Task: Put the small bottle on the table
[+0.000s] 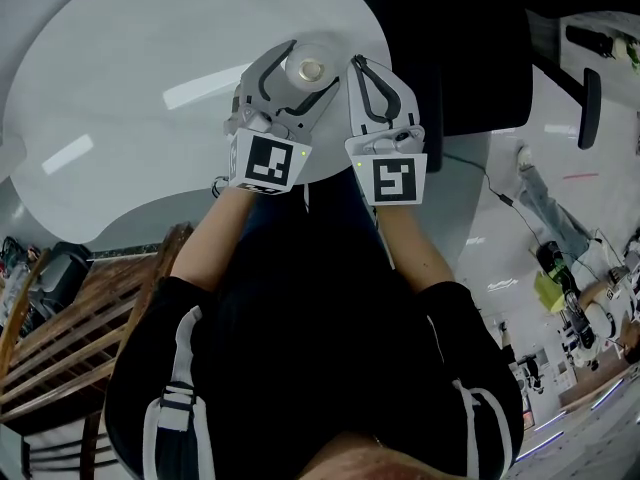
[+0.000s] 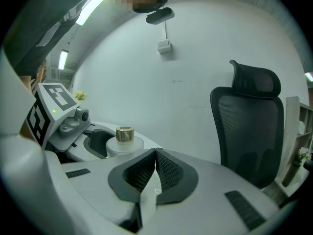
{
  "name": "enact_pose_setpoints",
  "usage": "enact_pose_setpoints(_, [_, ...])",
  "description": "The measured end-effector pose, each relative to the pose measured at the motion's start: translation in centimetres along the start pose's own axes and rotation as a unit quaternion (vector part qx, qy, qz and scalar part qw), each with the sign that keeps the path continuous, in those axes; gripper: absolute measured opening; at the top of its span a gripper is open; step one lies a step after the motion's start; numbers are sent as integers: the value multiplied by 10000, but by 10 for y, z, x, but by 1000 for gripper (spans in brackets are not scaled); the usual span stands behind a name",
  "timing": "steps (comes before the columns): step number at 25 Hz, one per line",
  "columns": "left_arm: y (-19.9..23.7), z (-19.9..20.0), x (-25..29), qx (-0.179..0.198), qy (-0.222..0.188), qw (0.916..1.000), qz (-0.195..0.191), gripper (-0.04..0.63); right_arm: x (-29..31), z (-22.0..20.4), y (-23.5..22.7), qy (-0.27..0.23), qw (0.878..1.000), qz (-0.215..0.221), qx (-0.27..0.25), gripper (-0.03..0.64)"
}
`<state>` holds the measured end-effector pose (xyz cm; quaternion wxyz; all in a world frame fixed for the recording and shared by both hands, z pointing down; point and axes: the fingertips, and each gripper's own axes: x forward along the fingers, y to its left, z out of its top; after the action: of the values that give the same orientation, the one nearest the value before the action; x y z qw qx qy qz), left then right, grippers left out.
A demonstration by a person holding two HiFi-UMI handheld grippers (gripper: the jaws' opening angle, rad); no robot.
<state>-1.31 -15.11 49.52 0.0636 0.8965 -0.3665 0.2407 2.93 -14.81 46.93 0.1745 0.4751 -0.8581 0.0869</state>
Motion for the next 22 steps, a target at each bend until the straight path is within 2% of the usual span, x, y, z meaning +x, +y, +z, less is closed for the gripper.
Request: enact_pose_setpoints(22, [-11, -18, 12, 173, 328, 9993, -32, 328, -4, -5, -1, 45, 10000, 21, 12, 23])
